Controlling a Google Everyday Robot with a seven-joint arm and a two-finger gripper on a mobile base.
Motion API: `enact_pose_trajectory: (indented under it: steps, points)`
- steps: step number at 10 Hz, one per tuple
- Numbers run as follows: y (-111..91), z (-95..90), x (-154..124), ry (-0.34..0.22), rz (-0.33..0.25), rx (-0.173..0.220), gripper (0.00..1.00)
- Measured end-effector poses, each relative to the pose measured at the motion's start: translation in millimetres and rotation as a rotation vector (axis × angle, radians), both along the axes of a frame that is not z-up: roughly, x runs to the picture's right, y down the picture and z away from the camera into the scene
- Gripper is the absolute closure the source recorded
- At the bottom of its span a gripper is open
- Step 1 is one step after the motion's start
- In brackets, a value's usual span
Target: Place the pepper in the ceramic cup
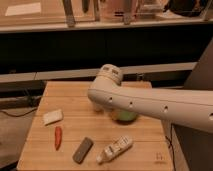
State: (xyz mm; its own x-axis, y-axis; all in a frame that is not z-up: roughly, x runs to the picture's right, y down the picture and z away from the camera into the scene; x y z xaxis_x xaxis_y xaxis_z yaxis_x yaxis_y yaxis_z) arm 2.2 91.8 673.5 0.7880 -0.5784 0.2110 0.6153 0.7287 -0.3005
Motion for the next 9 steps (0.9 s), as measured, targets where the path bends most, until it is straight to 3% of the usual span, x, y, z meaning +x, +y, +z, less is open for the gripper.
enact_pose_trajectory:
  steps: [3,9]
  points:
    - [11,4.8,-37,-0.067,-0.053,0.009,0.20]
    - [28,12.8,-79,-0.139,-0.175,0.019,0.20]
